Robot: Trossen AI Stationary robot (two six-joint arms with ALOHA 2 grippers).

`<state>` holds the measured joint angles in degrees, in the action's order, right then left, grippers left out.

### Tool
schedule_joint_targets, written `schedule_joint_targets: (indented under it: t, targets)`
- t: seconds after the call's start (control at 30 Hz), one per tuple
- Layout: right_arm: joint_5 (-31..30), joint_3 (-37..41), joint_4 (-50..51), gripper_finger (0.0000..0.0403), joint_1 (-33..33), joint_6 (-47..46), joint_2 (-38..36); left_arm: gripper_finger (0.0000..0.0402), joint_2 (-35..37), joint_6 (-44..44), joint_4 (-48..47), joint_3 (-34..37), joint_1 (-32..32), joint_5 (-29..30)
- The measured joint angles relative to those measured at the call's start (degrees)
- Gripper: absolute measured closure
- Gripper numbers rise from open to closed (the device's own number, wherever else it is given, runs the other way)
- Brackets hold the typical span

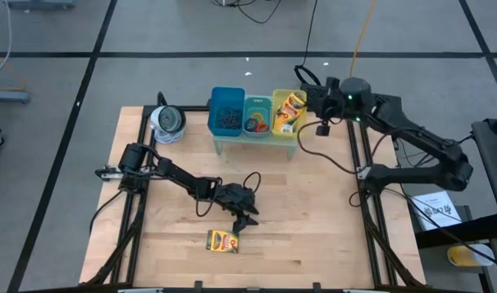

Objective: Pick & Place Office Desk Supplies
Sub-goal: Put the yellow crayon box into the yellow bin on the shelf

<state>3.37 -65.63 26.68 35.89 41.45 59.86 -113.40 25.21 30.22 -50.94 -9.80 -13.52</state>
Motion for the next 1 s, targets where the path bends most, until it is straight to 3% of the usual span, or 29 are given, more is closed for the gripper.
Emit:
schedule_joint_targets:
  t: [0.17,0.63,0.83,1.0]
  targets:
    - [4.2,0.0,0.4,0.0403,2.2,0.8,2.8,0.0158,0.0,0.0,0.0,0.0,0.0,0.0]
    - [4.4,0.0,3.4,0.04,2.0,4.7,5.5,0.0158,0.0,-1.0,0.0,0.0,0.8,0.0]
    - [4.3,0.0,2.9,0.0362,2.0,4.9,5.4,0.0158,0.0,-1.0,0.0,0.0,0.8,0.0]
    - [4.1,2.0,-3.0,0.0311,2.0,4.6,5.4,0.0158,0.0,-1.0,0.0,0.0,0.8,0.0]
